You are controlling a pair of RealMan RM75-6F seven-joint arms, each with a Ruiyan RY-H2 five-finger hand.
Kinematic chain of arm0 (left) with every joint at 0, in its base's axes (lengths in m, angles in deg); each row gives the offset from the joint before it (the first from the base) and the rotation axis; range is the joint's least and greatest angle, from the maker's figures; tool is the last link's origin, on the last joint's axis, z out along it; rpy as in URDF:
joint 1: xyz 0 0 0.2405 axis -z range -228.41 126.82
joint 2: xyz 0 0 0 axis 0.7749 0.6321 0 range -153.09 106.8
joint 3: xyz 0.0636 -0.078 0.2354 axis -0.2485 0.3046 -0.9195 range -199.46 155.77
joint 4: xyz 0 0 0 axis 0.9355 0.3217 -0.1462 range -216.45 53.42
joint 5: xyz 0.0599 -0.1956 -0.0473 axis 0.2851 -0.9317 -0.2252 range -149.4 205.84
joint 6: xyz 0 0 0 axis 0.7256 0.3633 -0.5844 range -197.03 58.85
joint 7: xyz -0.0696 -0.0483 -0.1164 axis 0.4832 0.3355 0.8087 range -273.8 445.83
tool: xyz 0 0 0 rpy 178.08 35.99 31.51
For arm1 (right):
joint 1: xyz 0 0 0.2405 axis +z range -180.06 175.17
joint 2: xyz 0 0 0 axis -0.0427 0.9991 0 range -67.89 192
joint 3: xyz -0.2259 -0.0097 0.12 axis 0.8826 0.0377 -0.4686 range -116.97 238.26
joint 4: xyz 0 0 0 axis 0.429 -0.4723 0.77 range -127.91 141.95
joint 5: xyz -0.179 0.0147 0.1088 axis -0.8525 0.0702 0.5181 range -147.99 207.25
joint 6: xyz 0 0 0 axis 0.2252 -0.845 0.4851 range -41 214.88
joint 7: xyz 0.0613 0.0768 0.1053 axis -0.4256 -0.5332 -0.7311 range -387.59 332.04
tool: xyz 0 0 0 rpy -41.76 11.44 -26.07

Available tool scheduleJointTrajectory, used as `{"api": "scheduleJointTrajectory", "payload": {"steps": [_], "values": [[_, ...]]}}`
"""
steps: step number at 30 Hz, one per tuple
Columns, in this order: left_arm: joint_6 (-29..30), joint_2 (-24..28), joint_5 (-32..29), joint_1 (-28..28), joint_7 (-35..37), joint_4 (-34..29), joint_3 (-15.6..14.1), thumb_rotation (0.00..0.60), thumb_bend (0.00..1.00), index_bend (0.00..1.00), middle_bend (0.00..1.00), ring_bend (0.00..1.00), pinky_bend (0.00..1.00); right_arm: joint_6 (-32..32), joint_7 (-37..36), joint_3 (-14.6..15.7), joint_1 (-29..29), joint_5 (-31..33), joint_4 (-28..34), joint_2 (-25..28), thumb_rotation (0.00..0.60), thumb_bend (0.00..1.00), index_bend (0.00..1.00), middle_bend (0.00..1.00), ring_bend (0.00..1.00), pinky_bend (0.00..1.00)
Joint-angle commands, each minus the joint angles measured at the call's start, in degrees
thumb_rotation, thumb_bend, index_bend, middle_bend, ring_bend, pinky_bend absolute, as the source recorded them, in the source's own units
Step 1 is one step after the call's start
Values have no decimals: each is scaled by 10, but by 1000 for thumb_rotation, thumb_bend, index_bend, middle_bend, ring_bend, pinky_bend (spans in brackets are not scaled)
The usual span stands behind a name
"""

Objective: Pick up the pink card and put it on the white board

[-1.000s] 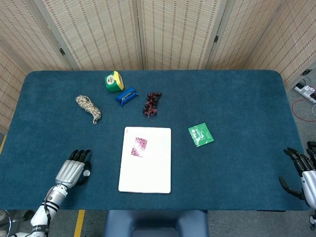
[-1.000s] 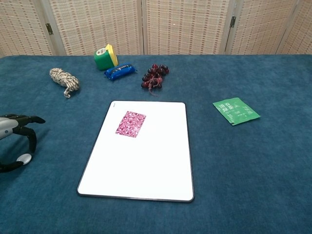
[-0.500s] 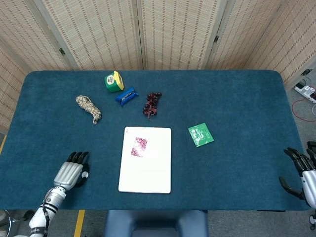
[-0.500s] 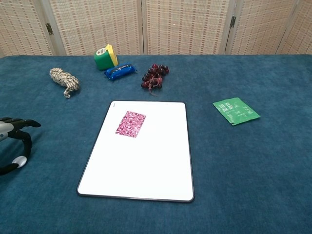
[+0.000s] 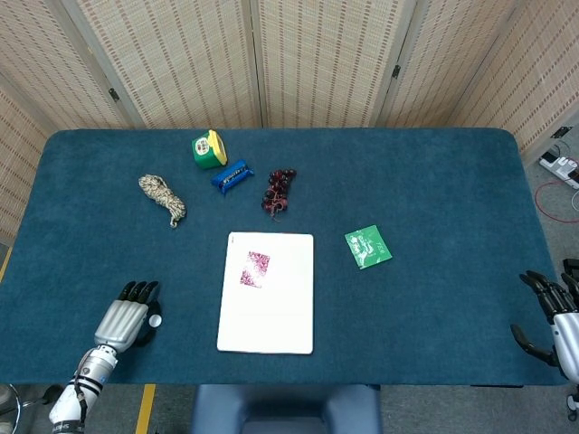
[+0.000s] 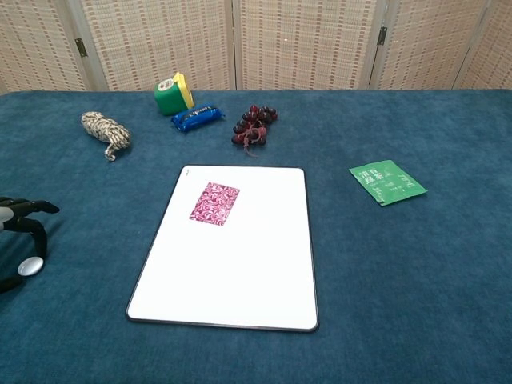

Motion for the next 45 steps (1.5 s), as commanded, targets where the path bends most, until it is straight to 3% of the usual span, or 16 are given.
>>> {"api": "scheduleJointTrajectory", "payload": {"steps": [1,14,23,33,45], "values": [[-3,-3,0,0,1,5,3,600,396,426,89,0,0,0,0,0,0,0,1,0,600,351,126,166,179,0],[-8,-7,6,6,-1,11,21,600,403,503,116,7,0,-3,1,0,-2,0,2,2,600,351,126,166,180,0],[-40,15,22,68,-6,-34,79,600,403,493,117,8,0,-6,0,0,-2,-2,2,2,600,351,126,166,179,0],[-130,-40,-61,175,-58,-17,147,600,403,482,117,7,0,-9,1,-1,-8,5,3,4,600,351,126,166,180,0],[-180,-113,-168,275,-120,41,164,600,403,475,116,9,0,0,-2,-3,-6,13,2,7,600,351,126,166,180,0]]}}
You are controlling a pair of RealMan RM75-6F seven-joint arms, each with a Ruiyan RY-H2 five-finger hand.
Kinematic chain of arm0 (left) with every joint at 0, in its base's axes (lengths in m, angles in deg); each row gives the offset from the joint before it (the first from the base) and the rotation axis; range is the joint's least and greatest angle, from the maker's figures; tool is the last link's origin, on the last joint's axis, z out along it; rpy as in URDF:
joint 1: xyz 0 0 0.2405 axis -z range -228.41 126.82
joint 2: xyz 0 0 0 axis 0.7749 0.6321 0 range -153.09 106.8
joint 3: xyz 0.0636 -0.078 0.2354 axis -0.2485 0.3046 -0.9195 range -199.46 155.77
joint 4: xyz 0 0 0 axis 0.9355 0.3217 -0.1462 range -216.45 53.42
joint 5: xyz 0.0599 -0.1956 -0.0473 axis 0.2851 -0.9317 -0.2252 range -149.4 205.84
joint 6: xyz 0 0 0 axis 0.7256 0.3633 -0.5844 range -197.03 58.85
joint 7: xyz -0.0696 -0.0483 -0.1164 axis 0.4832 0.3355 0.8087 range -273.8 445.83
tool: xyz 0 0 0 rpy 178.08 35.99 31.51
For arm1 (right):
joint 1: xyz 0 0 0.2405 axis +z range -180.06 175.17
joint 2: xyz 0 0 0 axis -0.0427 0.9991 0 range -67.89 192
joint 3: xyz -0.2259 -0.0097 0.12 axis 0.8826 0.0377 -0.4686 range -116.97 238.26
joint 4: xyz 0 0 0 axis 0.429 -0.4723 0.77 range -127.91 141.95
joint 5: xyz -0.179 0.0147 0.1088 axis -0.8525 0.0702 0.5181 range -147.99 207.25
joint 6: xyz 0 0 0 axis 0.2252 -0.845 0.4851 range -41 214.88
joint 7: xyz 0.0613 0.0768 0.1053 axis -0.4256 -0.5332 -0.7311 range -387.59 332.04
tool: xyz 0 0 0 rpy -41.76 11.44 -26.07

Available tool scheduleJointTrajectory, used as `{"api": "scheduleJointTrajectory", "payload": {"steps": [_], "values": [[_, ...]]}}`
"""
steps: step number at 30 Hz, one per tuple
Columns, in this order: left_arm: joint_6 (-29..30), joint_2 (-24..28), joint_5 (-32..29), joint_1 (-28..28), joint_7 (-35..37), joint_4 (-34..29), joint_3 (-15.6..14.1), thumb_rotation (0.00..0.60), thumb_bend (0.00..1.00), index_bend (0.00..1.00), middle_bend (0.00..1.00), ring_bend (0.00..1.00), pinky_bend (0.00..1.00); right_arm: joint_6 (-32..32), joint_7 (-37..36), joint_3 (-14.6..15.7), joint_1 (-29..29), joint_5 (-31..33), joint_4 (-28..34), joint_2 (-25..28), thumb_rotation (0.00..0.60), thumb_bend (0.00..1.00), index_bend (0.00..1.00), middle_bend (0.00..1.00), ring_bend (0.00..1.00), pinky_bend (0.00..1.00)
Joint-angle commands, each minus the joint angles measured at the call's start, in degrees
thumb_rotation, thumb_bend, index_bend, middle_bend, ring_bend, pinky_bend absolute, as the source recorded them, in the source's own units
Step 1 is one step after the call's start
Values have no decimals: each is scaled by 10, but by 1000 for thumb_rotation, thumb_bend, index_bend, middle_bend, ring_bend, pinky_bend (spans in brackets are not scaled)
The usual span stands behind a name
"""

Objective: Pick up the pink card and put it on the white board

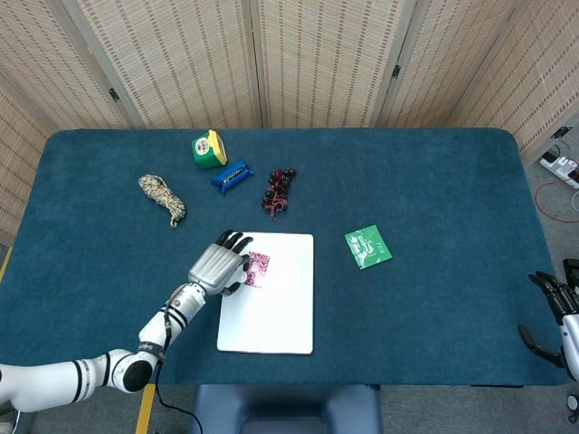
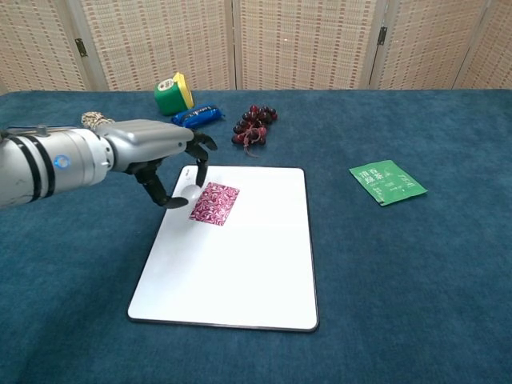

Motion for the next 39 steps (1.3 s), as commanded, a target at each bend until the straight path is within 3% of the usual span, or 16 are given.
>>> {"api": "scheduleJointTrajectory", "payload": {"steps": [1,17,19,23,27,39], "values": [[-8,-19,-31,25,-20,18,4,600,403,473,116,9,0,1,-1,-1,1,0,0,0,600,351,126,166,180,0],[4,-70,-141,101,-67,70,-5,600,401,432,116,9,0,0,-9,-2,-2,4,-6,1,600,351,126,166,180,0],[5,-72,-157,105,-69,75,-7,600,400,376,116,8,0,-1,-11,-1,-3,4,-8,1,600,351,125,166,179,0],[12,-65,-170,103,-65,69,-15,600,398,156,116,6,0,-4,-13,-1,-6,5,-10,0,600,350,126,166,179,0],[34,-39,-157,83,-37,43,-19,600,396,71,113,4,0,-7,-14,-1,-8,4,-11,0,600,351,126,166,179,0],[198,102,-25,-83,128,-57,-53,600,398,120,113,4,0,1,-18,-3,1,-3,-16,-3,600,351,125,166,179,0]]}}
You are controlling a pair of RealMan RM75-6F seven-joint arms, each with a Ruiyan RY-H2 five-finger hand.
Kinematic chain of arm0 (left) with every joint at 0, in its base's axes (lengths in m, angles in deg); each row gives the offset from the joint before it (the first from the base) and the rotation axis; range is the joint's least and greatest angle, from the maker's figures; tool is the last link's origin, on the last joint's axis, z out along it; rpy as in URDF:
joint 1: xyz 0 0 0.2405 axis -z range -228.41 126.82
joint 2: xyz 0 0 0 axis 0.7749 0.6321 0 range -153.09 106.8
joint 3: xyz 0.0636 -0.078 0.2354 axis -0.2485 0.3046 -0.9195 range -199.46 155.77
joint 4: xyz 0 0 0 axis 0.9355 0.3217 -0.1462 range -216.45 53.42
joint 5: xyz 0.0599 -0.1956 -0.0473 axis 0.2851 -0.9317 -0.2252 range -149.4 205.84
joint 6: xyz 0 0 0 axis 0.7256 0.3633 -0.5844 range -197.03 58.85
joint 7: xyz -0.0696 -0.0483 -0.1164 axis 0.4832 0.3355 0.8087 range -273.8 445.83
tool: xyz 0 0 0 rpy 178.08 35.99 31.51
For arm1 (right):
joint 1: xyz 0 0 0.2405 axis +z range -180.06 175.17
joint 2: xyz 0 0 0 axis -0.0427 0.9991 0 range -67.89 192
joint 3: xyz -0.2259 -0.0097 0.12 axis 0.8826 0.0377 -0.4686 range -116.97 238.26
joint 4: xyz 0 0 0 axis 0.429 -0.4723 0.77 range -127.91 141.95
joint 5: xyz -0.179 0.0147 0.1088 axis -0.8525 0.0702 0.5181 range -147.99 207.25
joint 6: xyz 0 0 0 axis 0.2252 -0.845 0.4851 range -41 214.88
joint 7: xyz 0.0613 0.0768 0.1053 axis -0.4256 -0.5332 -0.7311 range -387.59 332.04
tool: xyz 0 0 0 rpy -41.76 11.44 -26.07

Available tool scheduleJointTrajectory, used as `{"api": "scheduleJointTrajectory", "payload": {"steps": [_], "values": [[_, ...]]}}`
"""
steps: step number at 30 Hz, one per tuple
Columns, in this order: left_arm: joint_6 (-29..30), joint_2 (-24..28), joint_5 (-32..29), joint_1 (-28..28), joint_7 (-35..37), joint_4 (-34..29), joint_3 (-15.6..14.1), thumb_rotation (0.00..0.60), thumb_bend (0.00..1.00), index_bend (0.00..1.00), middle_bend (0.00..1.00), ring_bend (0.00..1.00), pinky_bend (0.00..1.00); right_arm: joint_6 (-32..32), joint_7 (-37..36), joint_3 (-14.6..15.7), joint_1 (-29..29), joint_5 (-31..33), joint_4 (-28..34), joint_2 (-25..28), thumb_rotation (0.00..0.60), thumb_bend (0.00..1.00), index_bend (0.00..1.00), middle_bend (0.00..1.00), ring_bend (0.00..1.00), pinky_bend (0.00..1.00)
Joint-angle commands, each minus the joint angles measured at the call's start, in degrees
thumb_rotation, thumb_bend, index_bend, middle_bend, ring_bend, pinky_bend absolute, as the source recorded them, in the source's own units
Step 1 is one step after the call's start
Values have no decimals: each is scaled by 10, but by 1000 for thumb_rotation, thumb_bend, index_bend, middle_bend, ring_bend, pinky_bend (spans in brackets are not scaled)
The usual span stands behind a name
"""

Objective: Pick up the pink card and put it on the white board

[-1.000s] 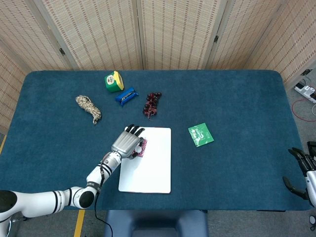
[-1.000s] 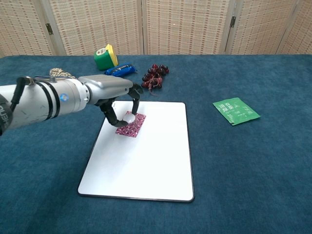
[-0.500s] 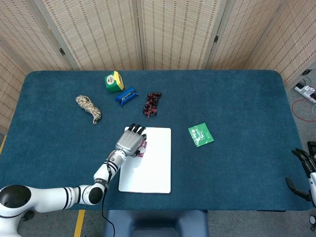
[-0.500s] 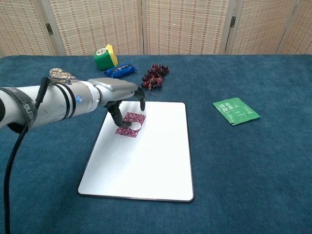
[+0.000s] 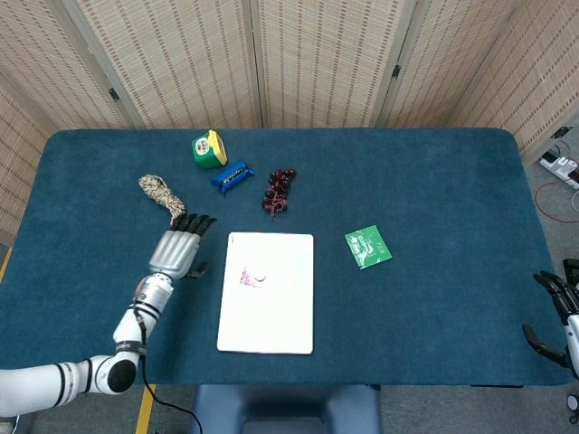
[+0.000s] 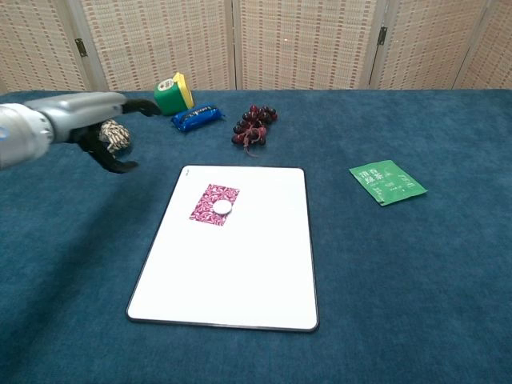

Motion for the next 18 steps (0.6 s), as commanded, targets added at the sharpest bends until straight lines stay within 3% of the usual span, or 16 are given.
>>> {"api": "scheduleJointTrajectory", "payload": {"steps": [1,10,18], "values": [[58,40,41,-56,49,-23,-17,600,399,121,113,4,0,1,-1,-1,3,-3,0,-1,600,351,125,166,179,0],[193,80,129,-180,104,-16,-68,600,399,138,113,6,0,4,-6,-2,7,-4,4,1,600,351,126,165,179,0],[291,74,193,-265,101,1,-98,600,398,159,113,8,0,22,-3,-1,13,4,12,7,600,351,126,166,179,0]]}}
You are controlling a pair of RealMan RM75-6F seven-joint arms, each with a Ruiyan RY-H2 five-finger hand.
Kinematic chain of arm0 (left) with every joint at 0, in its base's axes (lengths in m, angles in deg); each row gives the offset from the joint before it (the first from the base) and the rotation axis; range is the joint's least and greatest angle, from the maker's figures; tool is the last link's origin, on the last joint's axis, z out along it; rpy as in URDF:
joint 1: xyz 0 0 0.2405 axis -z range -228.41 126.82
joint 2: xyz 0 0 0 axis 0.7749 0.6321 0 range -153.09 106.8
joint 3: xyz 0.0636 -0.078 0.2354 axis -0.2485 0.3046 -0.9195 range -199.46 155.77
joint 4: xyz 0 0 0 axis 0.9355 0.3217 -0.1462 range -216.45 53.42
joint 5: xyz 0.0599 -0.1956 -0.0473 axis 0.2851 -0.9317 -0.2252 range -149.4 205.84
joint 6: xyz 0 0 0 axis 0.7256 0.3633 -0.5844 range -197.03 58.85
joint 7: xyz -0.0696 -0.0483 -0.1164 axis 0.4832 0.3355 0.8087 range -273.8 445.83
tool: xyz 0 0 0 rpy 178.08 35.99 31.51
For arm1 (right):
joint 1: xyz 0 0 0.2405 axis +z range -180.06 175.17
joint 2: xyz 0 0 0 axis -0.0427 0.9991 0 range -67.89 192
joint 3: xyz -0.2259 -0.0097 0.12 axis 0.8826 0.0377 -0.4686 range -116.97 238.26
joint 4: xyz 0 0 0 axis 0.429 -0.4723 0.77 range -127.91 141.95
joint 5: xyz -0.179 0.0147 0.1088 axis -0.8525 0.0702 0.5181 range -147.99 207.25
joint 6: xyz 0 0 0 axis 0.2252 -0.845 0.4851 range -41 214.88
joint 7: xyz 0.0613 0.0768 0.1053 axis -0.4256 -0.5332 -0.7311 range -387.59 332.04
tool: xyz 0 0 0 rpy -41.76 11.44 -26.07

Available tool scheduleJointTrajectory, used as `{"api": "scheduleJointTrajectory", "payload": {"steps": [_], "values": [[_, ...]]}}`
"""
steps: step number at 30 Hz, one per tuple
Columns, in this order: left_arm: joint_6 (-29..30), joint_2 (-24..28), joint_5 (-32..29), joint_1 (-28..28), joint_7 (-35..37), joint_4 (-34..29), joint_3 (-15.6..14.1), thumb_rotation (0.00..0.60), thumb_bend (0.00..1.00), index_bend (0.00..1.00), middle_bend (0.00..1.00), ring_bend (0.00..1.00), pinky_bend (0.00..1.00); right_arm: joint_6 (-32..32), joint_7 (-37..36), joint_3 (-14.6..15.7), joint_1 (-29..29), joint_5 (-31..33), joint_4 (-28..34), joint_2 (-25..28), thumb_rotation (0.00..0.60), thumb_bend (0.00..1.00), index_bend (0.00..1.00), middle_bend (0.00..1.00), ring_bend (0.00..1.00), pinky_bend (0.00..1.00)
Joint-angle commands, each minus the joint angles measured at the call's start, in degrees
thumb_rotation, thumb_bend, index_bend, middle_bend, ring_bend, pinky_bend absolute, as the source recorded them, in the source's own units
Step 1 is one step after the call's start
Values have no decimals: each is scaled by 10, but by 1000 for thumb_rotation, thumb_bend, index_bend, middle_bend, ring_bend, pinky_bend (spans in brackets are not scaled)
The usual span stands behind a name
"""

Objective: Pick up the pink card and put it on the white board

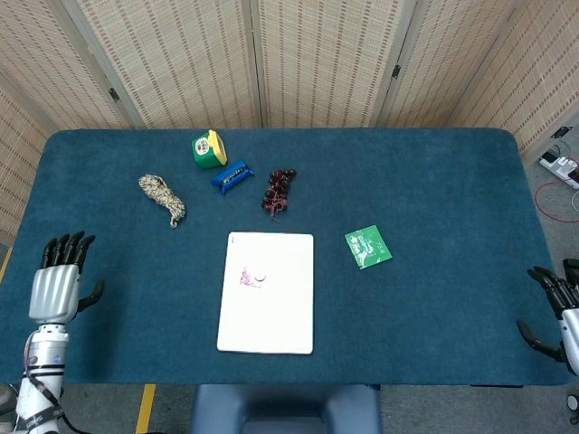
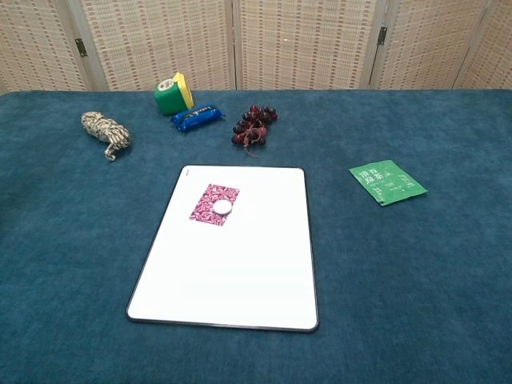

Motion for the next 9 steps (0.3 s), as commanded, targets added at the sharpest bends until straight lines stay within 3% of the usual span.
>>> {"api": "scheduleJointTrajectory", "payload": {"steps": [1,9], "values": [[29,-3,35,-33,-3,8,-22,600,398,160,113,8,0,9,7,2,2,5,5,3,600,351,126,166,179,0],[64,-10,78,-79,-17,-4,-31,600,398,163,113,8,0,0,-27,-2,16,-22,-29,-13,600,351,126,185,174,0]]}}
